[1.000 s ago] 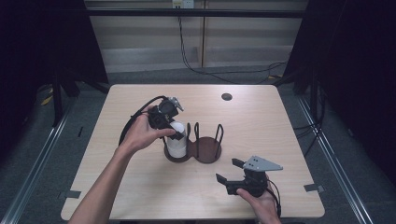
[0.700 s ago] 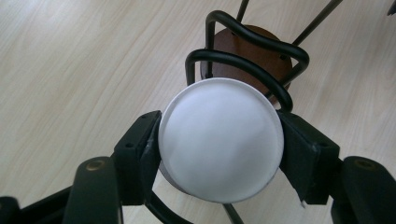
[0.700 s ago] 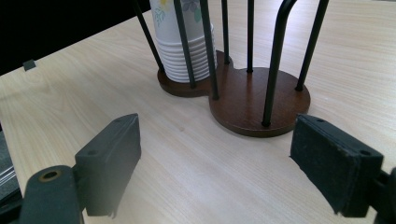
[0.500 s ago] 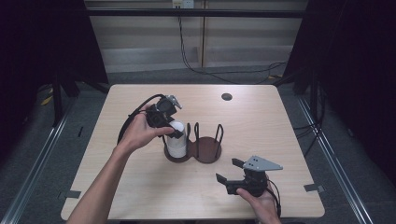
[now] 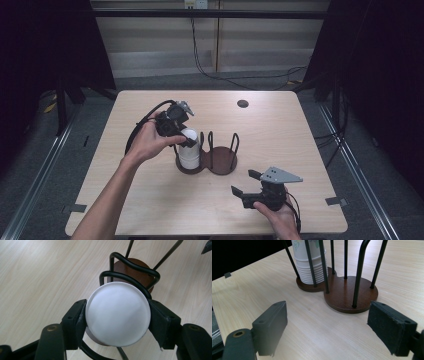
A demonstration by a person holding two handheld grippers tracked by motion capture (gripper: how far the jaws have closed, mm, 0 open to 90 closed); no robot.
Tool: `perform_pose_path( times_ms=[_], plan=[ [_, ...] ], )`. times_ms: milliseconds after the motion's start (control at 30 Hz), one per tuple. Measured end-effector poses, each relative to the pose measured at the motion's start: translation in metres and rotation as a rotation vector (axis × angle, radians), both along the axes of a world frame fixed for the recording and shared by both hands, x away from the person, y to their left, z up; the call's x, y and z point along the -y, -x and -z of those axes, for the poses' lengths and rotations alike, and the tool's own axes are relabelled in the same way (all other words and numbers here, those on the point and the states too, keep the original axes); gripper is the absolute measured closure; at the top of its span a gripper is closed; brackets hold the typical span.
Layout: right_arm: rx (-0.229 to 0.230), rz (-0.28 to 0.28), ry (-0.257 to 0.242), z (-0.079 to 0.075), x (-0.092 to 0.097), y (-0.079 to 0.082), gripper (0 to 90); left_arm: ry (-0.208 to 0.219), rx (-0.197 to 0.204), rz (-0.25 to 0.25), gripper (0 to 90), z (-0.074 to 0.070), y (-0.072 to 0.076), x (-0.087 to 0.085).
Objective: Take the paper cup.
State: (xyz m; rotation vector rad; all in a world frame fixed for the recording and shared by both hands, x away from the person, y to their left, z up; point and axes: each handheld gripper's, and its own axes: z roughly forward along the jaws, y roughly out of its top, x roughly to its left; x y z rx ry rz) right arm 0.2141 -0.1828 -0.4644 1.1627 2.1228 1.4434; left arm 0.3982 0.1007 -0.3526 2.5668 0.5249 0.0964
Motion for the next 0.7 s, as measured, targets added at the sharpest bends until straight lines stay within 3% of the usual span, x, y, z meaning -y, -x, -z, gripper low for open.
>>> perform_pose_path(
  times_ms=[233, 367, 433, 700],
  plan=[
    [-0.003, 0.0, 0.0, 0.0, 0.0, 0.0, 15.6, 0.015, 0.011, 0.007, 36.6, -0.008, 0.002, -0.004],
    [-0.003, 0.001, 0.001, 0.0, 0.0, 0.0, 15.6, 0.015, 0.022, -0.007, 36.7, -0.01, 0.003, -0.005],
    [-0.002, 0.0, 0.001, 0.0, 0.0, 0.0, 15.6, 0.036, 0.029, -0.021, 36.8, -0.01, 0.003, -0.005],
    [0.0, 0.0, 0.0, 0.0, 0.0, 0.0, 15.6, 0.049, 0.024, -0.016, 36.9, -0.015, 0.004, -0.008]
  ],
)
